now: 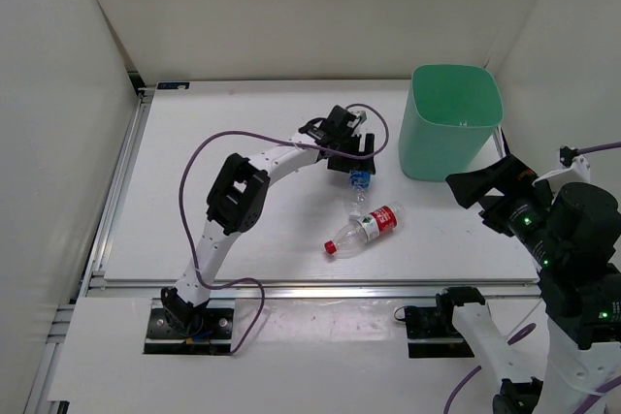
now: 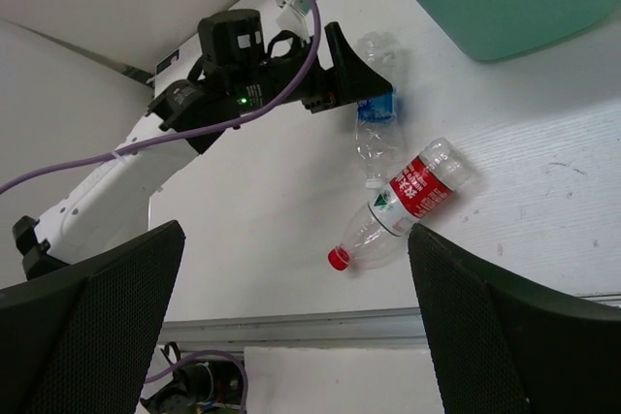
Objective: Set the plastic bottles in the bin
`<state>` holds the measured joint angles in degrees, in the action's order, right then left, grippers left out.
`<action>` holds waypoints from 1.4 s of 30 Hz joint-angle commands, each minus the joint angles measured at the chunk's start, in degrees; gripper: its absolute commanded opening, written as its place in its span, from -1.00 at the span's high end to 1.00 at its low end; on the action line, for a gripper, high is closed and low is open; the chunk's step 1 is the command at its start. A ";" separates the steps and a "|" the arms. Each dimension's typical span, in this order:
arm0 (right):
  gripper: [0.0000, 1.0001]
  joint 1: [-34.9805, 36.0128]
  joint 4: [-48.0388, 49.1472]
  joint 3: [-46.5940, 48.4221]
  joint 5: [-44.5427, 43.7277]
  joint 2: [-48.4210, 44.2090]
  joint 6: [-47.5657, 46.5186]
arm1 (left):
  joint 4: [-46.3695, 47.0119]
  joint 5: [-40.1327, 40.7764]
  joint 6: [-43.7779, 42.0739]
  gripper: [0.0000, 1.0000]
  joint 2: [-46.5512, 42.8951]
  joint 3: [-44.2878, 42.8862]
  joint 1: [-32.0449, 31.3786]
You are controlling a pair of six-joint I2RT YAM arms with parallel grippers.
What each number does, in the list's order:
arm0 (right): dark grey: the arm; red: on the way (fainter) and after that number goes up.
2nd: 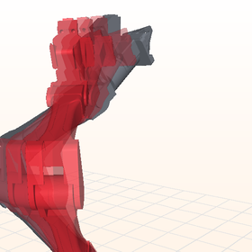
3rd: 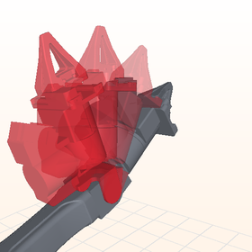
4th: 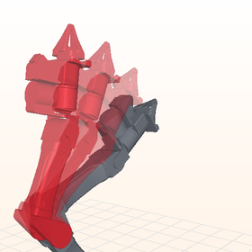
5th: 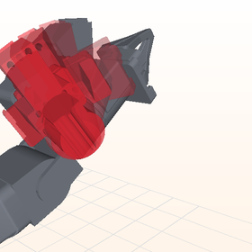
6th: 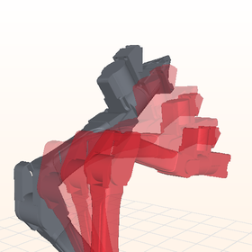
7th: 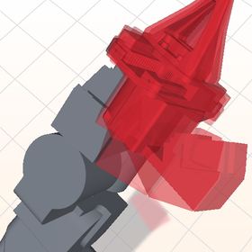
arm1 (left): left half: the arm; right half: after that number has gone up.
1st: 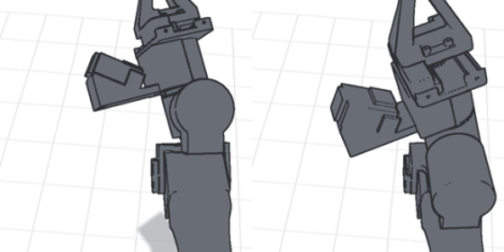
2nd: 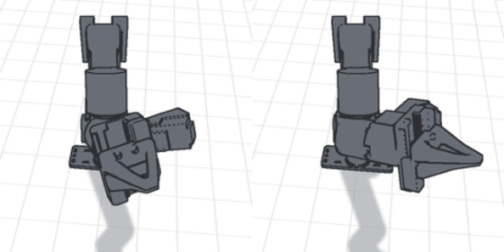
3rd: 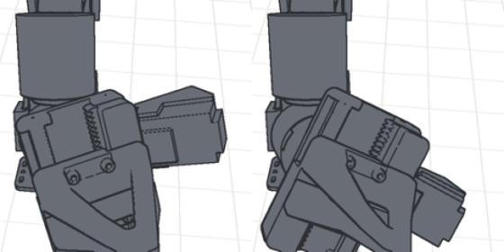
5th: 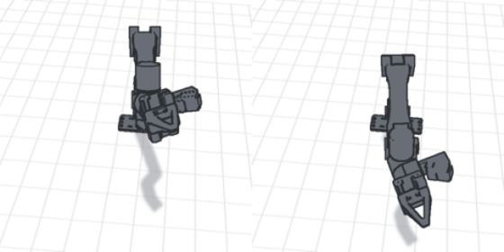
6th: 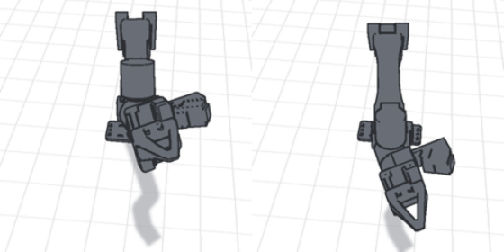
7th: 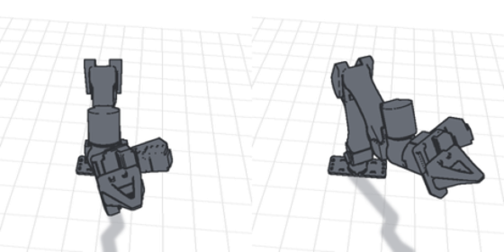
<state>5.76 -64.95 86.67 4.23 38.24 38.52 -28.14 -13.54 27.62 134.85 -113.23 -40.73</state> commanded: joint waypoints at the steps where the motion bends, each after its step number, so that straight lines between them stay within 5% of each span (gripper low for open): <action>1: -1.00 0.31 -0.27 2.01 -1.86 -0.01 -1.35 | -0.34 -3.77 2.35 -0.84 1.99 -2.43 -0.58; 5: -1.00 0.31 -0.79 2.54 -2.91 0.52 -1.87 | -0.34 -6.58 4.37 -0.35 4.28 -4.28 -0.58; 11: -1.00 0.31 -0.79 2.54 -3.44 0.52 -1.87 | -0.34 2.85 2.54 -0.28 -0.63 -7.17 0.56; 16: -1.00 0.31 -0.79 0.96 -2.92 0.52 -1.35 | 1.06 13.00 -1.24 -0.30 0.76 -31.66 0.56; 18: -1.00 0.31 -0.79 0.43 -2.91 0.52 -0.73 | 9.44 13.80 -0.73 -0.30 0.95 -36.17 0.56; 22: -1.00 0.31 -0.79 0.43 -3.53 -0.01 -0.20 | 30.62 13.28 3.75 -0.33 -4.59 -27.83 1.09; 25: -1.00 0.31 -0.79 0.43 -3.53 -0.01 -0.20 | 36.02 13.28 7.88 -0.35 -0.91 -35.21 1.09; 28: -1.00 0.31 -0.79 0.43 -3.53 -0.01 -0.20 | 43.77 14.16 10.95 -0.37 -0.38 -31.53 1.09; 42: -1.00 0.31 -5.54 3.94 -4.67 -0.01 -1.26 | 48.62 15.83 12.37 -0.35 7.54 -34.78 -5.41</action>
<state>5.76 -70.02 89.17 0.45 38.33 38.41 17.67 2.15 38.98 145.03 -147.30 -45.74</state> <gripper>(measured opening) 0.998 0.679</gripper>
